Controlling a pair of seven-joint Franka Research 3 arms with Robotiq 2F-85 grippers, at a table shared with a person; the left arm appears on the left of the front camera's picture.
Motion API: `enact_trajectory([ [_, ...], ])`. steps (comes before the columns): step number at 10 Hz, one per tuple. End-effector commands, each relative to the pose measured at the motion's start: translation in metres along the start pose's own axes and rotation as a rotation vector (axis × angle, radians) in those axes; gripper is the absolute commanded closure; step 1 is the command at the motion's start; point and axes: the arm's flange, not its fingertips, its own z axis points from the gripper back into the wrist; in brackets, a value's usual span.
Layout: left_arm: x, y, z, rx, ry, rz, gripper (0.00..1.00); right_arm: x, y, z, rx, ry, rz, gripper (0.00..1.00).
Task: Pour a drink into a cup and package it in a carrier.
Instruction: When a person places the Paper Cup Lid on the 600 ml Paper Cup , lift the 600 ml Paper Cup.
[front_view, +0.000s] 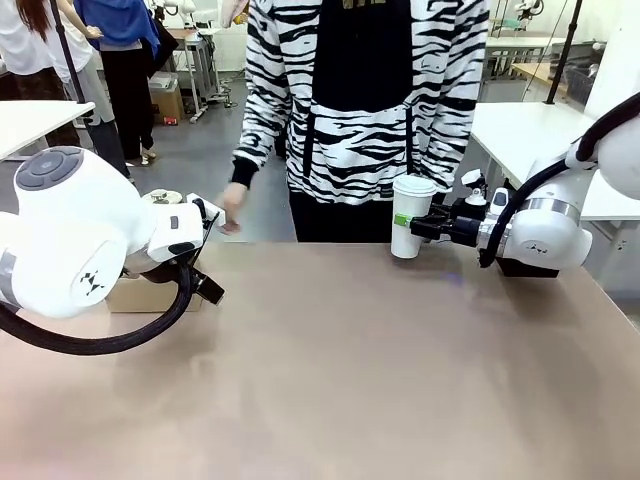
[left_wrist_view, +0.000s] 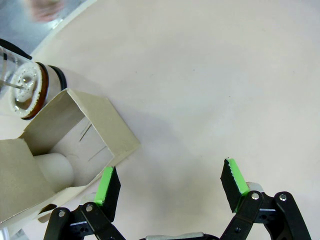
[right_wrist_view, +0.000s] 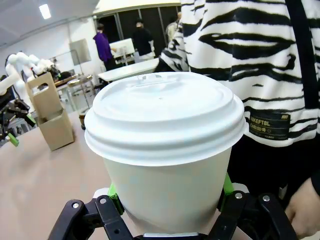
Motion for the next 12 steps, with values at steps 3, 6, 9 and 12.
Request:
enact_trajectory([
  [3,0.0,0.001,0.0,-0.003,-0.002,0.003,0.0,0.005,0.0,-0.002,-0.005,-0.015,0.001,0.2],
  [6,0.0,0.001,0.0,-0.003,-0.002,0.003,0.0,0.051,0.019,0.004,0.026,0.004,0.011,0.19],
  [9,0.0,0.001,0.0,-0.003,-0.002,0.003,0.0,0.133,0.081,0.004,0.084,0.002,-0.016,0.19],
  [12,0.0,0.001,0.0,-0.003,-0.002,0.003,0.0,0.223,0.173,0.035,0.139,-0.031,0.038,0.19],
])
